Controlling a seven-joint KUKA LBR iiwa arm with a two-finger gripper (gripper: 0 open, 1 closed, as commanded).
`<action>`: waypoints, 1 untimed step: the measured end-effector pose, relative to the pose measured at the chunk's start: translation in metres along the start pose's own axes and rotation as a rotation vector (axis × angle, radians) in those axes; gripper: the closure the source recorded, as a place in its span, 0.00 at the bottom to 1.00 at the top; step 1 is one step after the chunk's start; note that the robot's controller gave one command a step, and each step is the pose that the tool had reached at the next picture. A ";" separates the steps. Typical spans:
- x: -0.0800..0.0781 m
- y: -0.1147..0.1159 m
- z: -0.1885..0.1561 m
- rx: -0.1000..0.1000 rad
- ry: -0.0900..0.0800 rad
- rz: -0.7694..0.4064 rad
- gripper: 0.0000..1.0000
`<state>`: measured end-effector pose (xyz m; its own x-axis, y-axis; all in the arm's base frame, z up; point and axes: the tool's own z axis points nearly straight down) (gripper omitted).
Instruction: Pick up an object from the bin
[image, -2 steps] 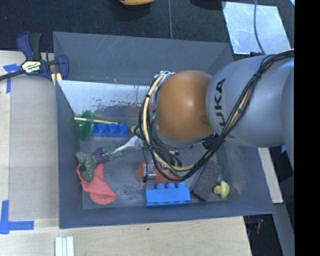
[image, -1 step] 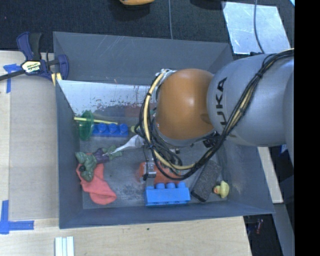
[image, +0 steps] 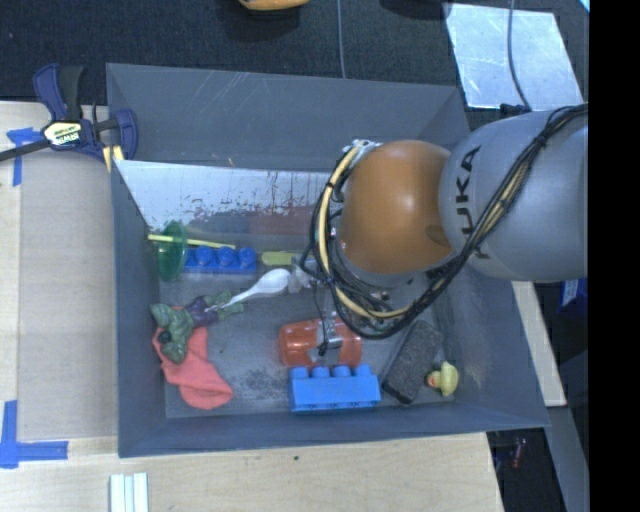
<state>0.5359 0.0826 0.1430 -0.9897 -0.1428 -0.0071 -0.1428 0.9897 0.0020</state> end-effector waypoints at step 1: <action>0.007 -0.020 0.036 0.006 -0.004 -0.054 0.00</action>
Offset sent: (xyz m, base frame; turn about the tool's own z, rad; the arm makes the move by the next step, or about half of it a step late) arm 0.0266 -0.0021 0.0253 -0.3560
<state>0.5322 0.0616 0.1068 -0.9806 -0.1956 -0.0116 -0.1955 0.9807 -0.0040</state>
